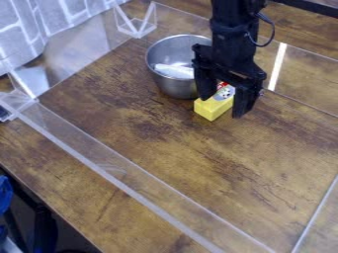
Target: Move the yellow butter to the right side of the table
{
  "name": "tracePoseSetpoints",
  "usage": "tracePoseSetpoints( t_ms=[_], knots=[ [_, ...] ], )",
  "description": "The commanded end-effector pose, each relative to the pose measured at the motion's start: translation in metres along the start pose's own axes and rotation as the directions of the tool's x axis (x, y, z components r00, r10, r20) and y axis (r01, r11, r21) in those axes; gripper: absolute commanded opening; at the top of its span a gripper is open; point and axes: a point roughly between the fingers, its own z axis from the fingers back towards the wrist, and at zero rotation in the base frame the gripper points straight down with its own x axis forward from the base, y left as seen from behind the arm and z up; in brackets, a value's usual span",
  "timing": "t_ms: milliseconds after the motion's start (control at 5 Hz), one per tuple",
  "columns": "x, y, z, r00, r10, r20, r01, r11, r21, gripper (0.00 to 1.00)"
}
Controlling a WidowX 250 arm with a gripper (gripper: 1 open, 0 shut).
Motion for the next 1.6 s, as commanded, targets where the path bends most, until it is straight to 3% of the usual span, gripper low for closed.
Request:
tracePoseSetpoints(
  t_ms=[0, 400, 1000, 1400],
  knots=[
    [0.012, 0.007, 0.022, 0.997, 0.002, 0.078, -0.003, 1.0, 0.014, 1.0],
    [0.012, 0.016, 0.03, 0.995, 0.01, 0.101, -0.013, 1.0, 0.026, 1.0],
    [0.031, 0.025, 0.003, 0.993, 0.014, 0.115, -0.019, 0.999, 0.039, 1.0],
    [0.007, 0.029, 0.044, 0.987, 0.036, 0.155, -0.044, 0.998, 0.049, 1.0]
  ],
)
